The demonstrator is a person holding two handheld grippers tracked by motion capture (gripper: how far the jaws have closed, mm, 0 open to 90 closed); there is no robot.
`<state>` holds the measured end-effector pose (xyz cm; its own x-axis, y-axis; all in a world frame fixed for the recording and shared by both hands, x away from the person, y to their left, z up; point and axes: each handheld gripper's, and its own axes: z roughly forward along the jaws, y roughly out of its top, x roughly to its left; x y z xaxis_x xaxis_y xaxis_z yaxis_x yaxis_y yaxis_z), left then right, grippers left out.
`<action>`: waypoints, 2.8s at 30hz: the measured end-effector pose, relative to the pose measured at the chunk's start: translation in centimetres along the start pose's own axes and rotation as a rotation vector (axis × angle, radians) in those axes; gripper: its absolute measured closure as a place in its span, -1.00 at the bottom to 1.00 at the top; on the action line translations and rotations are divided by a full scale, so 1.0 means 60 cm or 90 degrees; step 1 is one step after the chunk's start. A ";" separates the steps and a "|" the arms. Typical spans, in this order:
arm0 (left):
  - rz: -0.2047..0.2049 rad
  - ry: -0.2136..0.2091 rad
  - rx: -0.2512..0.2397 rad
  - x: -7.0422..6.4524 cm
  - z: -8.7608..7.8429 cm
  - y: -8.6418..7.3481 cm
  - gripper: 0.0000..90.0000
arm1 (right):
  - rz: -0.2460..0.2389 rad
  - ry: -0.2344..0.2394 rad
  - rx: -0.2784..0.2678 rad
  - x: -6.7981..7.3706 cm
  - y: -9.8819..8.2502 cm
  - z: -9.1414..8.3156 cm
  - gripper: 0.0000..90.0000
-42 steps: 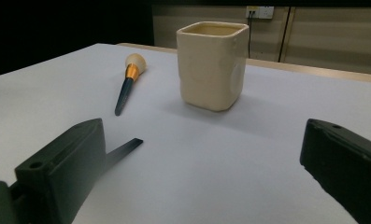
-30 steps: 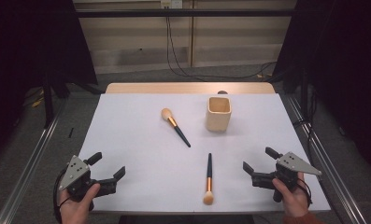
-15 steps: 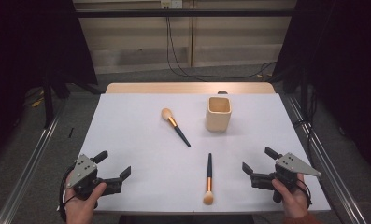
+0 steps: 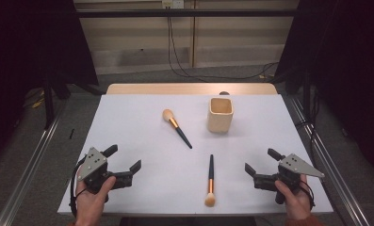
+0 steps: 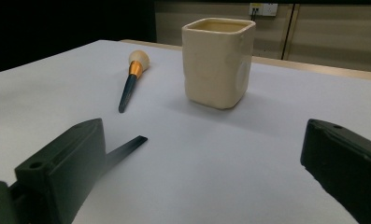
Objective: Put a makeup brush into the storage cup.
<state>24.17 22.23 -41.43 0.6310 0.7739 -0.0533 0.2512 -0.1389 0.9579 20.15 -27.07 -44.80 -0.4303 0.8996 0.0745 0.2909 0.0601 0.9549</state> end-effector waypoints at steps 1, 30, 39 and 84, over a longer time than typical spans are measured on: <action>-0.003 -0.005 -0.003 -0.001 0.005 0.001 -0.93 | 0.001 0.000 0.000 0.000 0.000 0.000 -0.99; -0.005 -0.004 -0.004 0.019 0.113 0.033 -0.91 | -0.010 0.008 0.003 0.002 -0.001 0.000 -0.99; 0.011 -0.021 0.033 0.013 0.146 0.050 -0.92 | -0.013 0.008 0.003 0.002 0.000 0.000 -0.99; -0.029 0.002 0.086 0.041 0.345 0.109 -0.91 | -0.006 0.001 -0.008 0.002 -0.003 0.002 -0.99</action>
<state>42.55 10.42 -41.15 0.6147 0.7830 -0.0954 0.3760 -0.1845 0.9081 20.13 -26.91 -45.01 -0.4340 0.8985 0.0662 0.2767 0.0630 0.9589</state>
